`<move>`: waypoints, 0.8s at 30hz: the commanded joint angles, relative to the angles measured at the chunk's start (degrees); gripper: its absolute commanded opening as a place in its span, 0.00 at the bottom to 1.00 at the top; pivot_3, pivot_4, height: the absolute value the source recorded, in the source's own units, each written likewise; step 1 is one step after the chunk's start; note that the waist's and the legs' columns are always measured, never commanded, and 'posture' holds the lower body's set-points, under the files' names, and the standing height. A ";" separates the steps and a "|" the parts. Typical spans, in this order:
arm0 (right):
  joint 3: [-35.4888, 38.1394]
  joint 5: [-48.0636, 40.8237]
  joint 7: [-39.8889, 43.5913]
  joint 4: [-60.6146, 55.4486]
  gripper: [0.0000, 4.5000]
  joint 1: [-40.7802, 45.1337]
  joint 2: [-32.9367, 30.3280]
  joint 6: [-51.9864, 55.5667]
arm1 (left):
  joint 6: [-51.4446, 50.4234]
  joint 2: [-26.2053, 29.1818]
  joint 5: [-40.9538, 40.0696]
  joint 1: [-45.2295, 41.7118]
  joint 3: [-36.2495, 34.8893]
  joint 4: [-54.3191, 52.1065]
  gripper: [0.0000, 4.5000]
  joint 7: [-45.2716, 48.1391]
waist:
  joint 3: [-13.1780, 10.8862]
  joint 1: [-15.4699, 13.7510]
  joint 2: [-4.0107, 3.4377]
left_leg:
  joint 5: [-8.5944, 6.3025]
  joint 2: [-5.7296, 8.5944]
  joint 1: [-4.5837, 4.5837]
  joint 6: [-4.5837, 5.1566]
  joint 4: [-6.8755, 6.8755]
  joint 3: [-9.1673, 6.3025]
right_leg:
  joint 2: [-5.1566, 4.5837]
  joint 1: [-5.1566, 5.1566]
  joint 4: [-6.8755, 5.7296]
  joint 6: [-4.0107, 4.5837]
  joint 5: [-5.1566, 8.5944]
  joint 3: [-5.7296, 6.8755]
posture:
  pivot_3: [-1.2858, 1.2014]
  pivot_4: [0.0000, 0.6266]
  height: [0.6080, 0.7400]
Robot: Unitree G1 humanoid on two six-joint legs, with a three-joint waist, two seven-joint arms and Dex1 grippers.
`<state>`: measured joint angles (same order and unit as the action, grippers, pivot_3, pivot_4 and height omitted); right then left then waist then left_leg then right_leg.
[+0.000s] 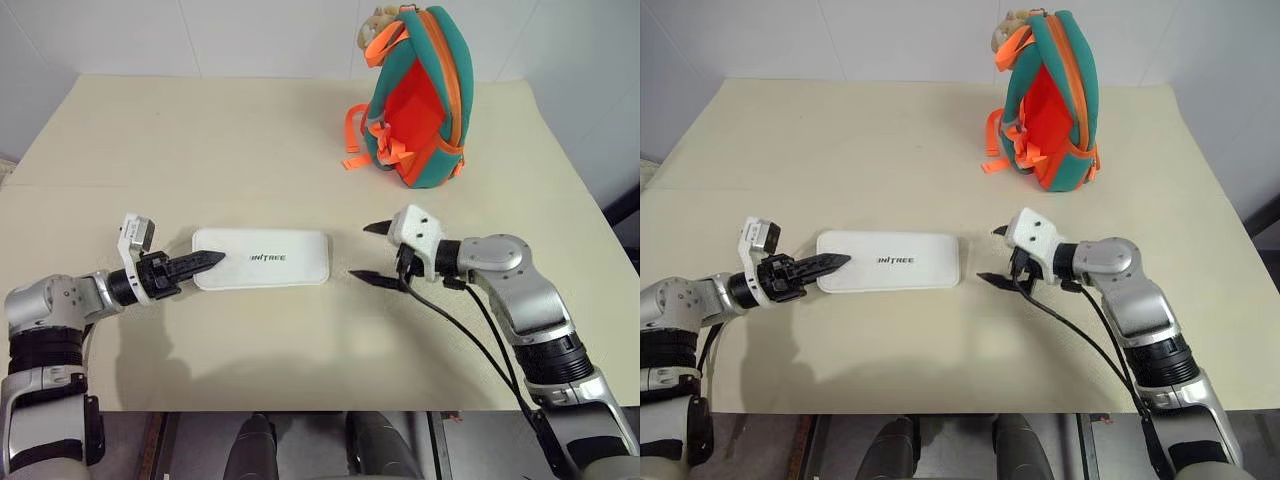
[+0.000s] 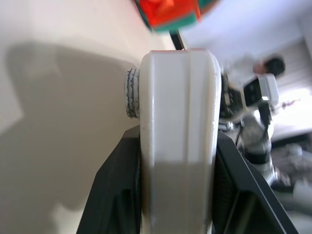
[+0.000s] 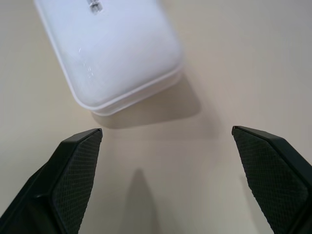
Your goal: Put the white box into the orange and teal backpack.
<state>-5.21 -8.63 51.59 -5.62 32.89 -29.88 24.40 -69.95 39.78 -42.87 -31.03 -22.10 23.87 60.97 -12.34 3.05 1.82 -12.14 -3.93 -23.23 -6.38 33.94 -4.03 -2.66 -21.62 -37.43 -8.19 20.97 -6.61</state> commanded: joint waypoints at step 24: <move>18.61 -1.62 -34.12 26.66 1.00 16.92 11.10 -14.41 | -10.59 -21.93 -33.49 7.96 -25.41 -27.16 0.30 -47.33 | 0.00 0.43 0.00 | 0.06 0.03 0.05 -0.09 0.07 0.01 | -0.01 0.02 0.00 -0.05 -0.08 -0.06 | 0.52 0.24 1.00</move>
<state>12.81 -10.17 17.94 18.16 47.88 -19.01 13.75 -81.99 17.67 -72.92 -23.11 -47.44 -1.51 14.41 -12.34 3.48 1.82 -12.08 -3.90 -23.19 -6.47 34.00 -4.02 -2.68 -21.60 -37.40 -8.25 20.88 -6.67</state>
